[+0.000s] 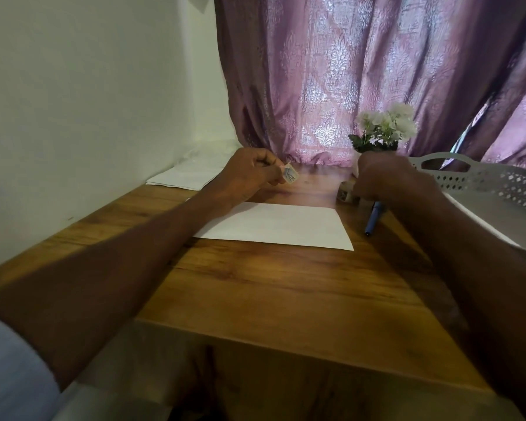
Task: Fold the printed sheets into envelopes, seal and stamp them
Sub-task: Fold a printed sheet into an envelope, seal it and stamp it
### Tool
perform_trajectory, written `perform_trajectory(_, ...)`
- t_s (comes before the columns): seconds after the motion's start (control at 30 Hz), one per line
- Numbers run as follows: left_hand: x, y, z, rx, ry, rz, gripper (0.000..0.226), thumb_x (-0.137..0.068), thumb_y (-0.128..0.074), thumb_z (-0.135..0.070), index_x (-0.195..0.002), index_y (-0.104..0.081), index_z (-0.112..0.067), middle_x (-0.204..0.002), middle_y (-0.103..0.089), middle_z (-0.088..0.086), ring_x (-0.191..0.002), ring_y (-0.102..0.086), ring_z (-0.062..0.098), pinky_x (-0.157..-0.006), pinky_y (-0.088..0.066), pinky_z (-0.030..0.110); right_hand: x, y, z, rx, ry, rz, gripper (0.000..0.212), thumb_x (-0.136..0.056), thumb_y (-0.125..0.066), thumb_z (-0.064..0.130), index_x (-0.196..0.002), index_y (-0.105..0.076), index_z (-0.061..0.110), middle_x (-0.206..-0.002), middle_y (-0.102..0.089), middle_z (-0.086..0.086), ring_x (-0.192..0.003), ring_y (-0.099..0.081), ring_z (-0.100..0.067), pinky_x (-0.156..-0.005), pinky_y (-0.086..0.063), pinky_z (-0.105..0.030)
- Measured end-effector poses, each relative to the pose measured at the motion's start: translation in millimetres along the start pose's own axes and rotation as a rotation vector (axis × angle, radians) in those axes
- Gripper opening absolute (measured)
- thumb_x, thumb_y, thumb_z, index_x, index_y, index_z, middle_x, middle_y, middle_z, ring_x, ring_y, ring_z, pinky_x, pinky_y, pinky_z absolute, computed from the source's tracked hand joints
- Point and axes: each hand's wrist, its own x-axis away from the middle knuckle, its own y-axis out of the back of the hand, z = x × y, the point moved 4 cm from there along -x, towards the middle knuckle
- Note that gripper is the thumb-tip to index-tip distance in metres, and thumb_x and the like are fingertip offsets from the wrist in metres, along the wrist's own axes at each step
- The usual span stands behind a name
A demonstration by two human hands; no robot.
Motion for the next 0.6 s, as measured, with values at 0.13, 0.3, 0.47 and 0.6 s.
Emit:
perform_trajectory(0.13, -0.2, -1.0, 0.1, -0.003, -0.004, 0.002, 0.005, -0.095, -0.075, -0.015, -0.091, -0.076, -0.018, -0.092, -0.079, -0.004, -0.085, -0.077, 0.006, -0.065, -0.057, 0.014, 0.2, -12.6, -4.6, -0.006, 0.030, -0.040, 0.027, -0.083, -0.071, 0.017, -0.078, -0.045, 0.014, -0.071, -0.040, -0.004, -0.074, -0.049, -0.026, -0.064, -0.043, -0.034)
perform_trajectory(0.3, -1.3, -0.7, 2.4, -0.047, -0.022, -0.001, 0.003, -0.095, -0.075, -0.015, -0.095, -0.077, -0.013, -0.097, -0.080, 0.001, -0.089, -0.078, 0.010, -0.079, -0.060, 0.018, -5.4, -15.0, -9.6, -0.089, -0.001, -0.064, 0.034, -0.083, -0.076, 0.027, -0.074, -0.045, 0.016, -0.075, -0.050, -0.008, -0.056, -0.044, -0.019, -0.048, -0.035, -0.029)
perform_trajectory(0.47, -0.4, -0.5, 1.8, -0.052, -0.028, 0.010, 0.014, -0.096, -0.074, -0.014, -0.104, -0.076, -0.002, -0.097, -0.080, 0.005, -0.085, -0.077, 0.008, -0.077, -0.059, 0.016, -4.7, -13.9, -9.3, -0.103, -0.080, 0.041, 0.040, -0.075, -0.080, 0.023, -0.071, -0.040, 0.020, -0.074, -0.046, -0.008, -0.058, -0.048, -0.023, -0.058, -0.053, -0.036)
perform_trajectory(0.6, 0.5, -1.5, 1.3, -0.047, -0.015, 0.020, 0.015, -0.096, -0.073, -0.013, -0.105, -0.075, -0.001, -0.099, -0.080, 0.008, -0.089, -0.078, 0.014, -0.082, -0.060, 0.022, 0.1, -9.4, -9.1, -0.075, -0.113, 0.199, 0.039, -0.054, -0.074, 0.011, -0.072, -0.041, 0.021, -0.077, -0.045, -0.009, -0.062, -0.049, -0.026, -0.080, -0.060, -0.055)
